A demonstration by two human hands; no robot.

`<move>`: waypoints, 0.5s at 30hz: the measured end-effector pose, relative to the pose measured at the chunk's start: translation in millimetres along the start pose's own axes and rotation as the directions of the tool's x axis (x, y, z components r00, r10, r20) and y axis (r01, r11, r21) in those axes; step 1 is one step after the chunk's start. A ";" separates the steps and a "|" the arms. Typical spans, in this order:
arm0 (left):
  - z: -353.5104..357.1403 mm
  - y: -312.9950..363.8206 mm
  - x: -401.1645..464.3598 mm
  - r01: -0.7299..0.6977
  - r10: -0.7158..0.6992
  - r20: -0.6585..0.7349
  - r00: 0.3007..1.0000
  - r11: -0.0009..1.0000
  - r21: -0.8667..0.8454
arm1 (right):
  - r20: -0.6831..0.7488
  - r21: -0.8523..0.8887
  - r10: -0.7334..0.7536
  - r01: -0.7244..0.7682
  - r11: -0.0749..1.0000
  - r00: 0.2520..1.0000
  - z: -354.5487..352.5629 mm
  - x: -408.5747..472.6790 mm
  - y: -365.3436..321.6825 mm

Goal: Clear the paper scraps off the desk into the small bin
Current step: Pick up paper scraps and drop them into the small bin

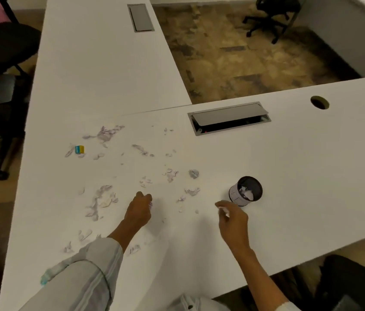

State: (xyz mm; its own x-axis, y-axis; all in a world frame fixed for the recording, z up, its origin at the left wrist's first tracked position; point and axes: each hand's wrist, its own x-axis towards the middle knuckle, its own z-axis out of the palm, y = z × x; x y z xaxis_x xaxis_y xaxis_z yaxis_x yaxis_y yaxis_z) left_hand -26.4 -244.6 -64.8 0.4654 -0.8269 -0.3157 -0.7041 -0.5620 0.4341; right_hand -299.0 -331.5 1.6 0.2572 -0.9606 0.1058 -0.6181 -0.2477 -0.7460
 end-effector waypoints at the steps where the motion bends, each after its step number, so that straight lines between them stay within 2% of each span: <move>1: -0.9 6.6 4.3 0.000 0.000 -0.005 1.000 0.999 -0.038 | -0.065 0.030 0.034 -0.033 0.999 0.997 -14.4 9.8 -4.3; 4: -12.1 49.7 13.8 -0.072 0.067 -0.028 0.997 0.975 -0.213 | -0.168 0.103 0.179 -0.163 0.981 0.969 -47.2 41.7 1.9; 8: -30.4 141.1 6.8 -0.258 0.237 -0.103 0.966 0.874 -0.413 | -0.043 0.134 0.276 -0.268 0.954 0.960 -70.9 67.5 17.7; 10: -30.9 182.8 3.4 -0.327 0.311 -0.113 0.944 0.823 -0.464 | 0.000 0.093 0.319 -0.318 0.944 0.948 -80.1 68.1 25.2; 12: -25.5 214.9 2.4 -0.358 0.362 -0.094 0.927 0.786 -0.505 | -0.037 0.083 0.351 -0.347 0.934 0.935 -90.9 58.9 34.2; 15: -15.1 252.5 1.0 -0.371 0.410 -0.053 0.911 0.755 -0.541 | -0.116 0.202 0.442 -0.415 0.887 0.889 -107.8 30.2 41.4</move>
State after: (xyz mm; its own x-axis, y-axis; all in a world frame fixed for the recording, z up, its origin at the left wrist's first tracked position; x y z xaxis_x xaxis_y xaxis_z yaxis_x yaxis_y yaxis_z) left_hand -195.7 -387.6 57.2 0.1638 -0.9844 -0.0647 -0.4140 -0.1281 0.9012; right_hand -396.9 -384.4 44.8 -0.1310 -0.9785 -0.1596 -0.5048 0.2044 -0.8387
